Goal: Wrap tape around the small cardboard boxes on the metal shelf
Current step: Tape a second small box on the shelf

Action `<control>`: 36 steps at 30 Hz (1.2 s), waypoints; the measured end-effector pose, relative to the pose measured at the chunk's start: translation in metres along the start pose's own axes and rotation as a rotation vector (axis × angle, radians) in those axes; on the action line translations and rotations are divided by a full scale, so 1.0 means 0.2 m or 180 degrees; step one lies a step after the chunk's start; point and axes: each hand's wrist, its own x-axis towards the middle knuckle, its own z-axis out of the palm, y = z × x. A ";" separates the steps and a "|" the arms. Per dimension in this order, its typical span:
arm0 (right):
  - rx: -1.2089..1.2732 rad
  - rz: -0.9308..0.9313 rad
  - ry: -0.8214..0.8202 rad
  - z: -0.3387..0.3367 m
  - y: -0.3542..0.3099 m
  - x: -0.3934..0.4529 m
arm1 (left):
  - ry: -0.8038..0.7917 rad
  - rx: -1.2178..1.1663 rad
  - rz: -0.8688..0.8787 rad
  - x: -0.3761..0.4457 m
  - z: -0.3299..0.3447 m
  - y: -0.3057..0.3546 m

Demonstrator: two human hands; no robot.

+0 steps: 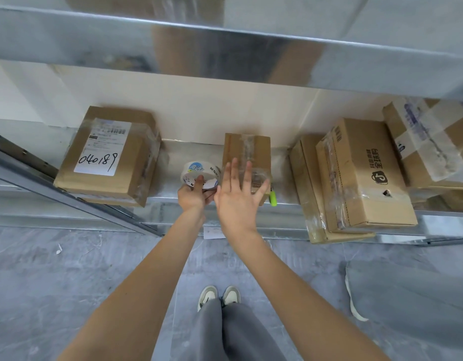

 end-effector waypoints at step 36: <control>0.2322 0.0206 -0.0034 0.05 0.18 -0.01 | -0.0348 0.3038 0.1862 -0.19 0.07 0.16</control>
